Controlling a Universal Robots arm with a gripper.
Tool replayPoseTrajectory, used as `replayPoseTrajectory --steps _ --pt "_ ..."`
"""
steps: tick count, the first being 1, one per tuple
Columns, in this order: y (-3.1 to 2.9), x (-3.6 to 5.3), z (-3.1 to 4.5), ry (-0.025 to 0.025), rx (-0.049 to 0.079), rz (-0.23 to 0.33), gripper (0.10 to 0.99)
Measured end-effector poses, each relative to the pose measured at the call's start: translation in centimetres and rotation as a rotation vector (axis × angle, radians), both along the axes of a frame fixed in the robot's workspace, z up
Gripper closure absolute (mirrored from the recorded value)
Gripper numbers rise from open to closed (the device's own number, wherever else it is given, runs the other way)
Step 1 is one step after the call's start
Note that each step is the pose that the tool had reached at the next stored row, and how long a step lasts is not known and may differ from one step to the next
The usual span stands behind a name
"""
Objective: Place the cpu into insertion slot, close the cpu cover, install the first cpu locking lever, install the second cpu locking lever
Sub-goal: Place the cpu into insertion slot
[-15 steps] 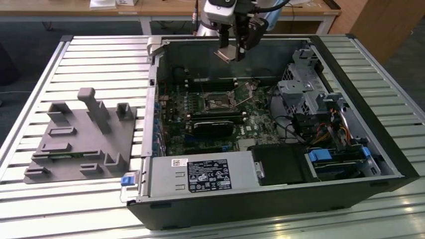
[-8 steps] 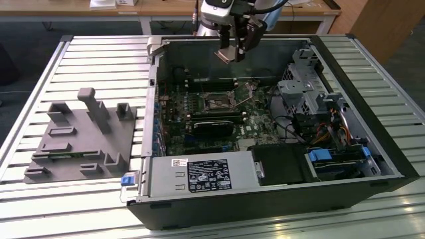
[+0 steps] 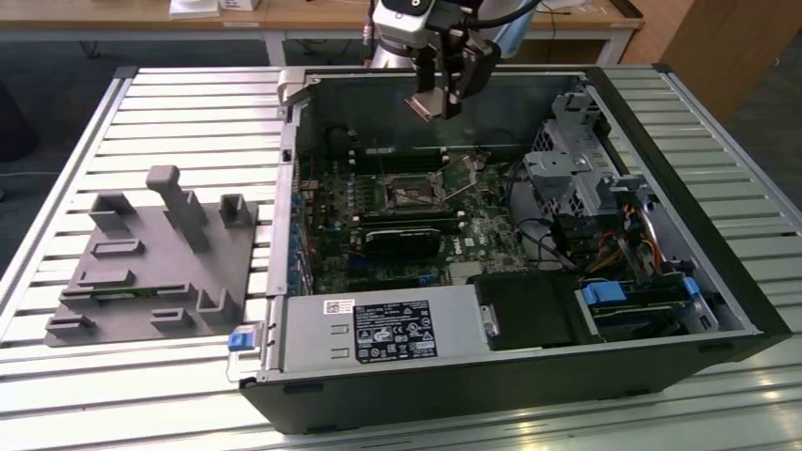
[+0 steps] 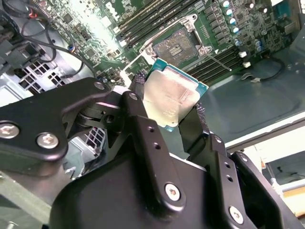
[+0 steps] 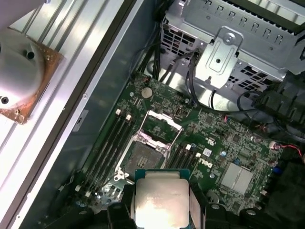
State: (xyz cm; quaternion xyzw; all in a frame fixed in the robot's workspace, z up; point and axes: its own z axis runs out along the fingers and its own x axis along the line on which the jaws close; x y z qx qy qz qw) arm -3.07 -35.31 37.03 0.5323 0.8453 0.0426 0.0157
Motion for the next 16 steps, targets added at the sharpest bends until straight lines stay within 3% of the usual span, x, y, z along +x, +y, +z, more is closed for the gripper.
replayPoseTrajectory --steps 16 --pt "0.0 -0.08 -0.4 0.0 0.0 -0.13 0.545"
